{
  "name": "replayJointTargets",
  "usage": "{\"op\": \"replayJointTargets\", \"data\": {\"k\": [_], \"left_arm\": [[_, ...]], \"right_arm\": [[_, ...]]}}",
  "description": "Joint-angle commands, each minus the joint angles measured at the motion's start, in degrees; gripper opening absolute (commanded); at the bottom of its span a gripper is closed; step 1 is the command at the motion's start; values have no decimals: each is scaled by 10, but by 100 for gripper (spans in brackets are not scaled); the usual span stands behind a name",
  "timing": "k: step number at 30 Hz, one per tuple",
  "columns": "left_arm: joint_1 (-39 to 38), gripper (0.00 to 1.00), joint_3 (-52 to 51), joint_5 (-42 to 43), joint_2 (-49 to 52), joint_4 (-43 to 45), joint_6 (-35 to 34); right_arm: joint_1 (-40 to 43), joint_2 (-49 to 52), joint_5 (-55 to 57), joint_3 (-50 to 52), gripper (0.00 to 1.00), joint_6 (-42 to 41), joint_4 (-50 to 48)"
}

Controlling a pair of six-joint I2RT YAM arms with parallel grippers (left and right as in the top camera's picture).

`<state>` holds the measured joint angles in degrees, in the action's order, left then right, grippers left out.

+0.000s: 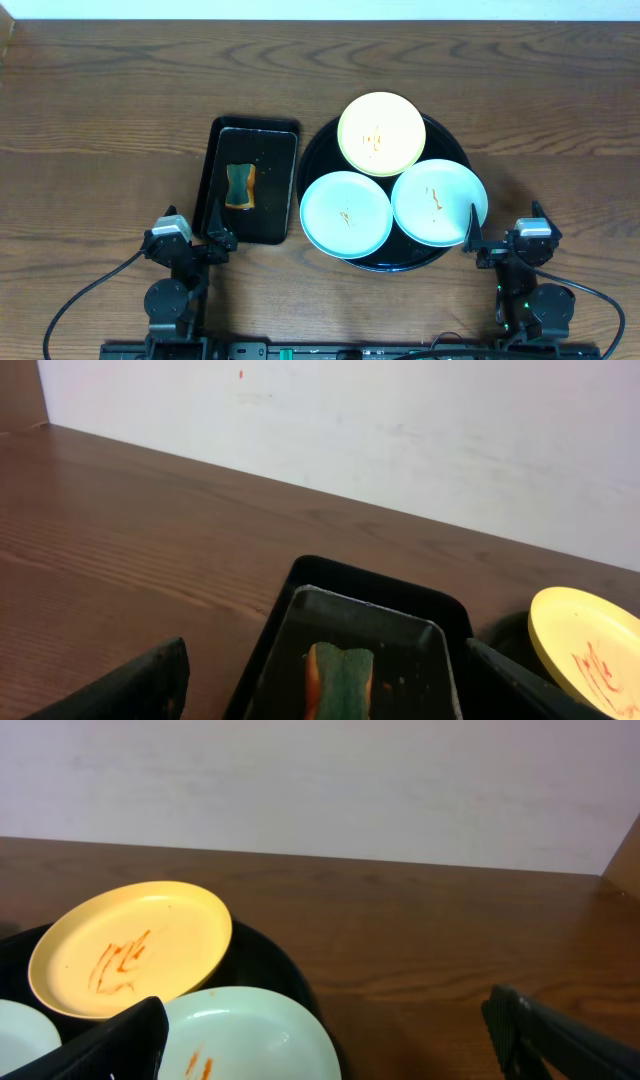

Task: Clean dirty plates on tray and stack at the side

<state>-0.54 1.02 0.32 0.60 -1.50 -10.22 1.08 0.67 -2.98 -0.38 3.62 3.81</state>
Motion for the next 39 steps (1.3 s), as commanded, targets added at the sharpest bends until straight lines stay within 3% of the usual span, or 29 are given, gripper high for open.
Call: {"op": "replayJointTargets", "data": {"k": [1, 27, 32, 39], "left_arm": [[2, 85, -8, -8, -4, -26, 10], [2, 85, -8, -7, -3, -26, 9], [2, 85, -5, -8, -3, -24, 6], [2, 85, 39, -8, 35, -28, -1]], "right_arm": [[-12, -3, 1, 1, 99, 8, 3], [-12, -3, -3, 1, 99, 7, 2], [-12, -3, -2, 1, 99, -60, 3], [-12, 7, 6, -17, 99, -64, 28]]}}
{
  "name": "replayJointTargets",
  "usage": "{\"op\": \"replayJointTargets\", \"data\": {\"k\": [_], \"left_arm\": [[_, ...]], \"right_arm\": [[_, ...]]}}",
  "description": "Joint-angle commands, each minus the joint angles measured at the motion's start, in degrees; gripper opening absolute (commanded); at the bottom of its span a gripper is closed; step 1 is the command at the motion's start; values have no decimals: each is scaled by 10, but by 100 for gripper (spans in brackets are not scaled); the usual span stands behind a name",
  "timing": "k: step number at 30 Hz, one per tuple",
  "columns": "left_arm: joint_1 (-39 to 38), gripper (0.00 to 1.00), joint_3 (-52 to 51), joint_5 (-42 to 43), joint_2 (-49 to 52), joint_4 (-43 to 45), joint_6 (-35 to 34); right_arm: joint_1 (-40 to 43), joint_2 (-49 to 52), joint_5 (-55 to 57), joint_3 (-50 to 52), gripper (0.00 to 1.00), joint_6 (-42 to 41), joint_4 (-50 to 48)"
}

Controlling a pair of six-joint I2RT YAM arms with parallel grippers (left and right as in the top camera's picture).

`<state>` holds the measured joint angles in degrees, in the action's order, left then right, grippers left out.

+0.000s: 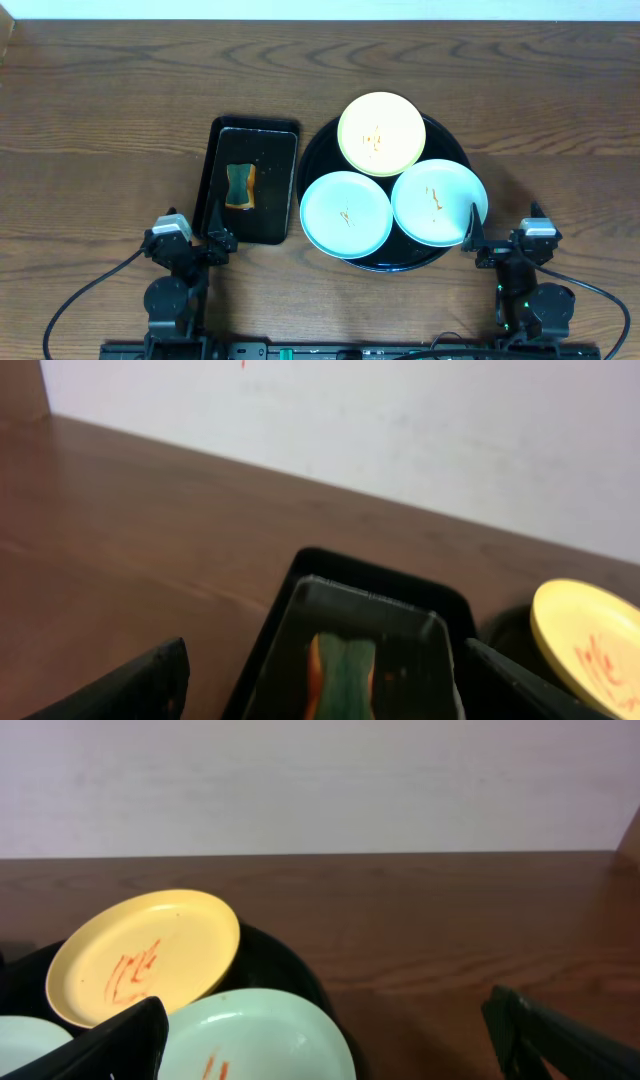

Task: Clean dirty plates on tray and stack at the side

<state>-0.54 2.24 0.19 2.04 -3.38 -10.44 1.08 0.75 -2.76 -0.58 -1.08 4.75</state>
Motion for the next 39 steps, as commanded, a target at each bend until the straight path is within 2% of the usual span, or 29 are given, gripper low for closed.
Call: {"op": "replayJointTargets", "data": {"k": [1, 8, 16, 27, 32, 33, 35, 39], "left_arm": [[2, 85, 39, -7, 33, -16, 1], [2, 85, 160, -7, 161, -102, 1], [2, 85, 313, 20, 339, -196, 1], [2, 85, 579, 24, 615, -446, 1], [2, 85, 592, 23, 662, -457, 1], [2, 100, 591, 23, 669, -457, 1], [2, 100, 591, 26, 682, -453, -3], [2, 99, 591, 55, 703, -412, -3]], "right_arm": [[-12, 12, 3, -25, 99, -17, 30], [-12, 103, 3, -140, 99, -42, 132], [-12, 289, -59, -299, 99, -83, 229], [-12, 524, -94, -527, 99, -49, 462], [-12, 558, -235, -545, 99, -62, 452], [-12, 563, -255, -543, 99, -62, 438], [-15, 573, -281, -542, 99, -62, 426], [-38, 596, -268, -541, 87, -91, 428]]}}
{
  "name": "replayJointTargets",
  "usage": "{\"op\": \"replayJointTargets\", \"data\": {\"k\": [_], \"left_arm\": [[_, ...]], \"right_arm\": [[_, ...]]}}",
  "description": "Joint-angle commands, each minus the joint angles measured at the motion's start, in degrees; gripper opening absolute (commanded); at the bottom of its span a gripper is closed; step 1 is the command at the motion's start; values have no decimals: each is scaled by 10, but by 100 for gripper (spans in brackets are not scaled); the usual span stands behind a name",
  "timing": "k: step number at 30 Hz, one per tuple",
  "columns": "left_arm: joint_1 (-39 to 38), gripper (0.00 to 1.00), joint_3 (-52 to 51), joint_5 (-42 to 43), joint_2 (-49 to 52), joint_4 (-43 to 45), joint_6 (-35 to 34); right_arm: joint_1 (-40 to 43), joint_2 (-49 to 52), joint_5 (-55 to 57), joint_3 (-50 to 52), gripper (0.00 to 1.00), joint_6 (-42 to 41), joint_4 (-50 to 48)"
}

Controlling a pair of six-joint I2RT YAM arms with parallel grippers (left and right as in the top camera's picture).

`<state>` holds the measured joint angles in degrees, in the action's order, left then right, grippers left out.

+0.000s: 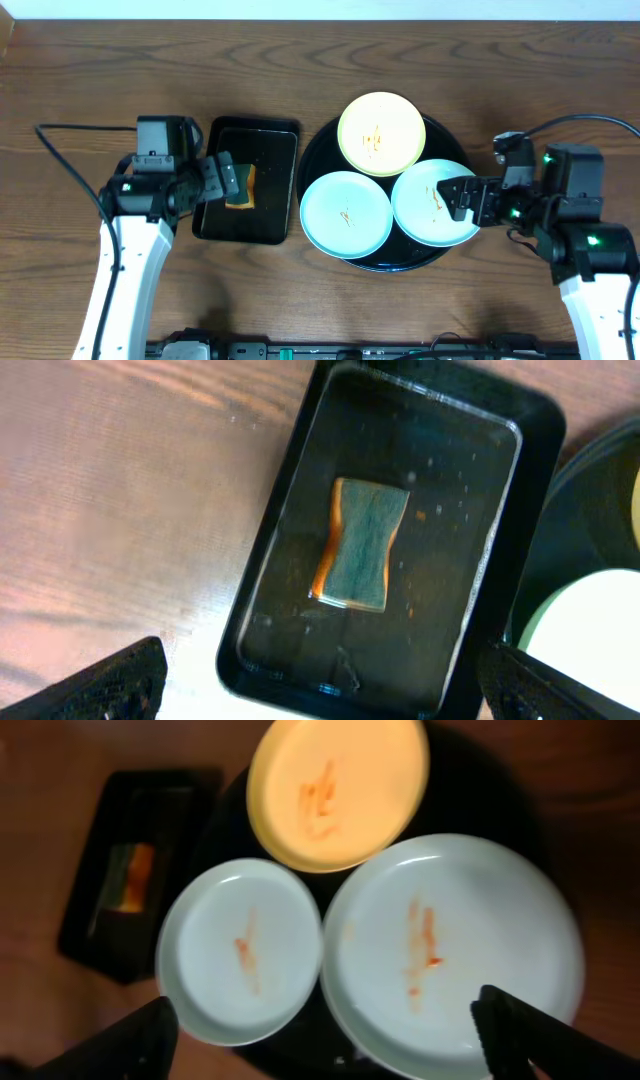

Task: Clean dirty plates on tray and stack at the side

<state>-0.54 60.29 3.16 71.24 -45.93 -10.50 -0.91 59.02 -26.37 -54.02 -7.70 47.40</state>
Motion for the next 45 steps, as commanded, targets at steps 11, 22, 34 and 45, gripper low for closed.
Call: {"op": "replayJointTargets", "data": {"k": [11, 22, 34, 45], "left_arm": [[-1, 95, 10, -3, 37, 122, 4], [-28, 90, 10, -13, 163, 126, 32], [-28, 74, 6, -13, 245, 126, 33], [-28, 62, -10, -13, 250, 135, 49]], "right_arm": [[-178, 119, 52, -6, 71, -127, -5], [-279, 241, 114, -6, 65, -305, -15], [-308, 375, 123, -6, 46, -356, -50], [-308, 420, 96, -6, 30, -366, -65]]}}
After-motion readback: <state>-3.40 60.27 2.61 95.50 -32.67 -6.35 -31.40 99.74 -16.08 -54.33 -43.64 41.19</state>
